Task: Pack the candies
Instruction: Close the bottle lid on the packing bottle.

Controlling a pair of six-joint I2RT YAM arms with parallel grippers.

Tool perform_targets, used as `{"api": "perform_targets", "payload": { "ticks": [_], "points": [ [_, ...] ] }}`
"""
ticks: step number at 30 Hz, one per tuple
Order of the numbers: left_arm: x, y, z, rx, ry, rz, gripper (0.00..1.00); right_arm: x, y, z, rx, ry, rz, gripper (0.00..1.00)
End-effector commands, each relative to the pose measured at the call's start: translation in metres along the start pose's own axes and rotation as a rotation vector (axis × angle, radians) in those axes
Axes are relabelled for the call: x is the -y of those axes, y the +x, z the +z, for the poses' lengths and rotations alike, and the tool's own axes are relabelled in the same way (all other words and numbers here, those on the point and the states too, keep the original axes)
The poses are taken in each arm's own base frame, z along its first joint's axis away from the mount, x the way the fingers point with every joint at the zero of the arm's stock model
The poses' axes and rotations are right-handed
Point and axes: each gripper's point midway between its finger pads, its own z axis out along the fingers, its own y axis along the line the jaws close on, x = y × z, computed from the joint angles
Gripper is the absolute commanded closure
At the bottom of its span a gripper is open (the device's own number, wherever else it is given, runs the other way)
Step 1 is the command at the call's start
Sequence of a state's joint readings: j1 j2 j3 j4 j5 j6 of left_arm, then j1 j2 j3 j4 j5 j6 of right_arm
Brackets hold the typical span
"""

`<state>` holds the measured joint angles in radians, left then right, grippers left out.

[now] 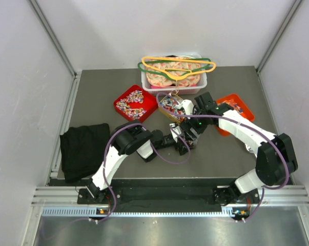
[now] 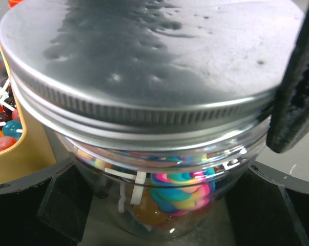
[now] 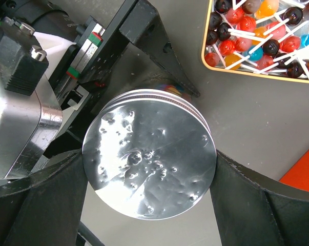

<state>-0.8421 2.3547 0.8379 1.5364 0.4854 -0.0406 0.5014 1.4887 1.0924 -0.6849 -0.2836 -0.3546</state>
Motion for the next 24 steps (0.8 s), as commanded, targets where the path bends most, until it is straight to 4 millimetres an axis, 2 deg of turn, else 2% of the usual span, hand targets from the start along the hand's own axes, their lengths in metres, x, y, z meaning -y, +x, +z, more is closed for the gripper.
{"api": "perform_targets", "payload": {
  "ticks": [1,12,18,24],
  "points": [
    [-0.001,-0.003,-0.002,0.083,-0.021,-0.025,0.02,-0.021,0.024,0.019,-0.067,-0.091,-0.002,0.20],
    [-0.004,-0.003,-0.003,0.083,-0.028,-0.037,0.02,-0.029,0.031,0.016,-0.074,-0.107,-0.023,0.15],
    [-0.005,-0.003,-0.003,0.083,-0.031,-0.040,0.02,-0.025,0.036,0.014,-0.066,-0.074,-0.050,0.14],
    [-0.006,-0.002,-0.003,0.083,-0.031,-0.043,0.02,-0.025,0.041,0.017,-0.081,-0.072,-0.053,0.09]
  ]
}}
